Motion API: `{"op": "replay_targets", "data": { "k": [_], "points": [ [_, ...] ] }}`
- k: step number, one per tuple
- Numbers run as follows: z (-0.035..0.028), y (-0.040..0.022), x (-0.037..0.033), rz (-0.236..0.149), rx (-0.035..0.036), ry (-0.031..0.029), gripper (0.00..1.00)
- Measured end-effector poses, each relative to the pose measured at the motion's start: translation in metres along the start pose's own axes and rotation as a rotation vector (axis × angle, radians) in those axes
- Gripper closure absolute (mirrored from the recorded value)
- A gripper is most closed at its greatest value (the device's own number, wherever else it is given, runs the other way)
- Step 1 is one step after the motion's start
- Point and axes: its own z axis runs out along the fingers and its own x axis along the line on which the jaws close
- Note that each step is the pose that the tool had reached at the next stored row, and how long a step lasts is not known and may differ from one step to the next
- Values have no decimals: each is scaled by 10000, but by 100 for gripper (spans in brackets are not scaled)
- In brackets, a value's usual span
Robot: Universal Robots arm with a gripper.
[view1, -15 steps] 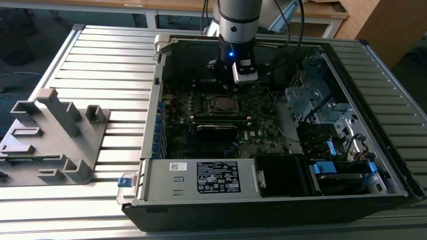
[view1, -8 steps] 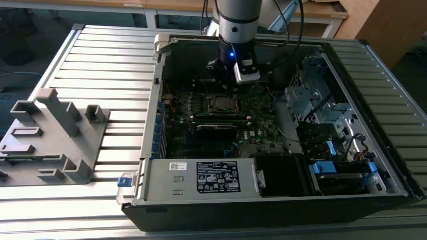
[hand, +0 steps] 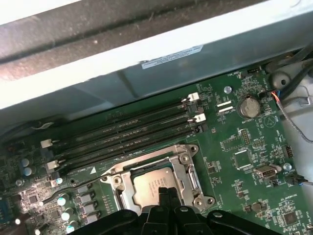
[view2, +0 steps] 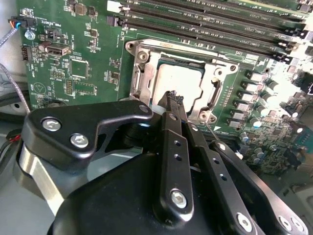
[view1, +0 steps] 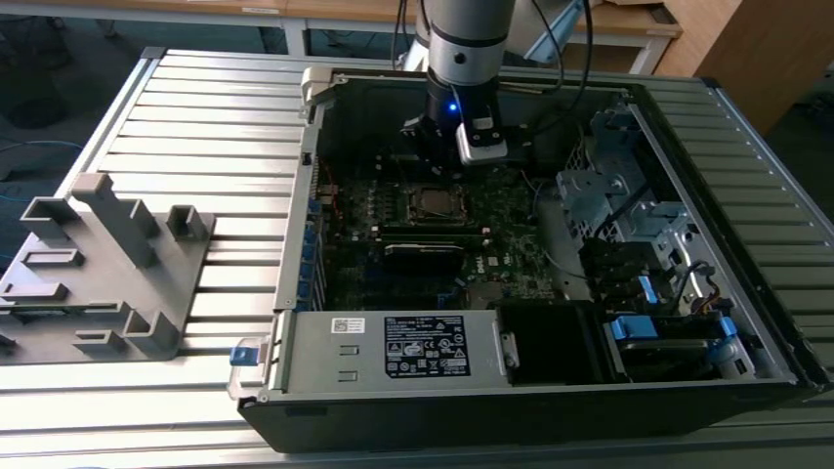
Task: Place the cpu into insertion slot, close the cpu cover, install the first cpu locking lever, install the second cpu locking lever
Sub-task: 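Close the cpu cover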
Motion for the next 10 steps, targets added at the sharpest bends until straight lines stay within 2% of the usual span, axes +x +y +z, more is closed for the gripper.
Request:
{"op": "replay_targets", "data": {
  "k": [4, 10],
  "points": [
    [2, 0, 0, -51, 2, 18, 90],
    [16, 0, 0, -1063, -11, 62, 90]
  ]
}}
